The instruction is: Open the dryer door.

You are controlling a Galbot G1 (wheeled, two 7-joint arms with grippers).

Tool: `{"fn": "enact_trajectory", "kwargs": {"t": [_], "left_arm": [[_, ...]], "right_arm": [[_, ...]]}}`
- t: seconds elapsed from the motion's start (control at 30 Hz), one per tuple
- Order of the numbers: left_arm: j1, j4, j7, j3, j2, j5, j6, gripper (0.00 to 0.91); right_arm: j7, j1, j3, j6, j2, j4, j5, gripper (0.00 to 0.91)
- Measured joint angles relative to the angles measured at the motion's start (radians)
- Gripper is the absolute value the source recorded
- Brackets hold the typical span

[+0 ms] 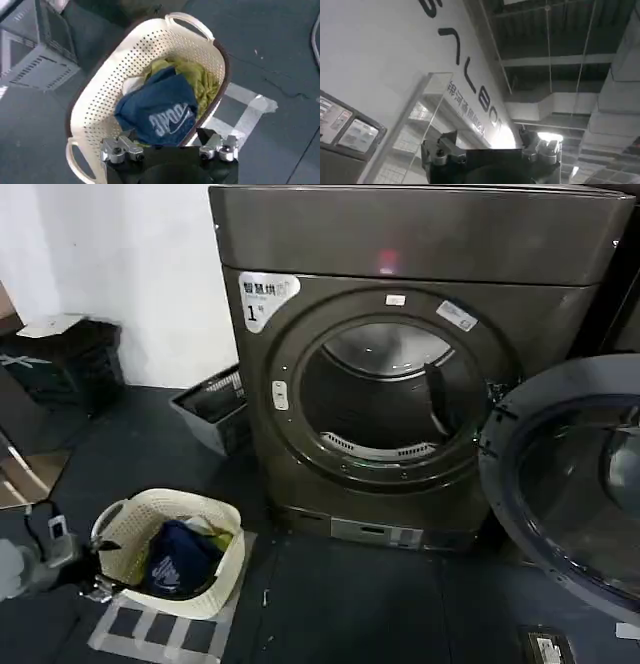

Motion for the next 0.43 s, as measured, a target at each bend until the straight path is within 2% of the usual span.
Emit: {"fn": "enact_trajectory", "kwargs": {"t": [0.43], "left_arm": [[0.002, 0.028, -0.001, 0.001, -0.001, 0.013, -0.025, 0.907]], "right_arm": [[0.005, -0.012, 0.023, -0.003, 0.006, 0.003, 0.000, 0.907]]}}
